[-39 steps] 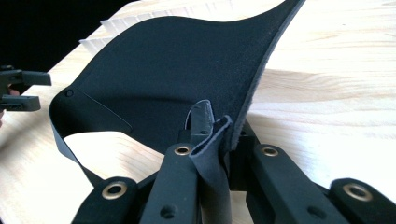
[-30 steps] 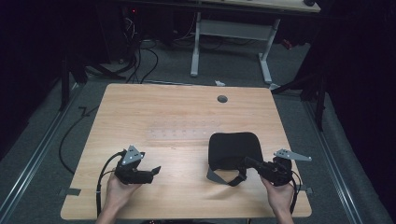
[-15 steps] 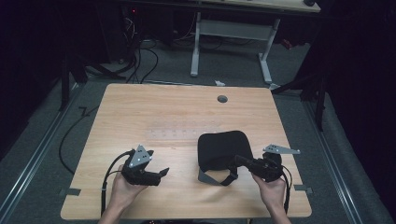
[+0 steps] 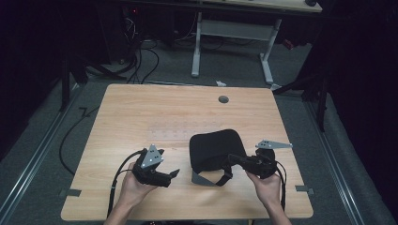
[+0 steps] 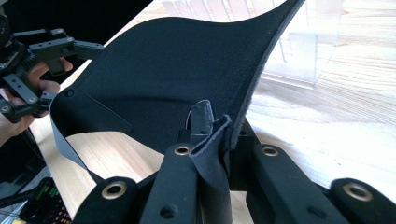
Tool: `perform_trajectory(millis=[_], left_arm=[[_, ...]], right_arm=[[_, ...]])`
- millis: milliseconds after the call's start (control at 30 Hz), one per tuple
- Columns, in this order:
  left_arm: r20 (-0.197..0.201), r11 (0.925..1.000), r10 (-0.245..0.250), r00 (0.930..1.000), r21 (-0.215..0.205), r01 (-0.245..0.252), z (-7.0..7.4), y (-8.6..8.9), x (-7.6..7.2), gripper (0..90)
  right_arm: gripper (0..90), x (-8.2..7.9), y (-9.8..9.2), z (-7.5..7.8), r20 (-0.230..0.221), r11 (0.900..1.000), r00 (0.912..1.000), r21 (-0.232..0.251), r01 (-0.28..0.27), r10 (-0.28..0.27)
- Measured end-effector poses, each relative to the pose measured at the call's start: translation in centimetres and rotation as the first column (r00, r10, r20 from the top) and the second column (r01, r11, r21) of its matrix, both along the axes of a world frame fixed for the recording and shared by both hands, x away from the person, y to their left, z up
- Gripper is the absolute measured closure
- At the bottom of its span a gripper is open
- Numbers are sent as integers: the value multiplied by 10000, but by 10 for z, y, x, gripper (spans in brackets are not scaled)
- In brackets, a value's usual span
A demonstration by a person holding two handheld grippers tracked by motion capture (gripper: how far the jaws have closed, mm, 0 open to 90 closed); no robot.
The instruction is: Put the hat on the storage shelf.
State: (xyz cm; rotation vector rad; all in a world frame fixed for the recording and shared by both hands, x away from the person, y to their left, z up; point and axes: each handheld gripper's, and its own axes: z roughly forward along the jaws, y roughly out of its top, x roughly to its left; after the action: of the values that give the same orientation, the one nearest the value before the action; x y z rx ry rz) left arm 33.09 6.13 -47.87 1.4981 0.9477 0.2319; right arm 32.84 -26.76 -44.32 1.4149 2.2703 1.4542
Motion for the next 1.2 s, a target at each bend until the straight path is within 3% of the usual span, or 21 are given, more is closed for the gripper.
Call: perform_trajectory(millis=[433,833,1200], left_arm=[[231,9996,-274,9994,-78,276,5,-6,0,112],[399,9990,-441,9982,13,441,4,-10,-1,120],[822,9979,-489,9954,471,451,2,-16,-3,145]], right_arm=[[846,10,20,-7,-498,9983,9972,-112,-570,564],[845,13,27,-9,-938,9962,9927,-358,-800,764],[844,18,34,-5,-1394,9927,9861,-666,-1003,902]])
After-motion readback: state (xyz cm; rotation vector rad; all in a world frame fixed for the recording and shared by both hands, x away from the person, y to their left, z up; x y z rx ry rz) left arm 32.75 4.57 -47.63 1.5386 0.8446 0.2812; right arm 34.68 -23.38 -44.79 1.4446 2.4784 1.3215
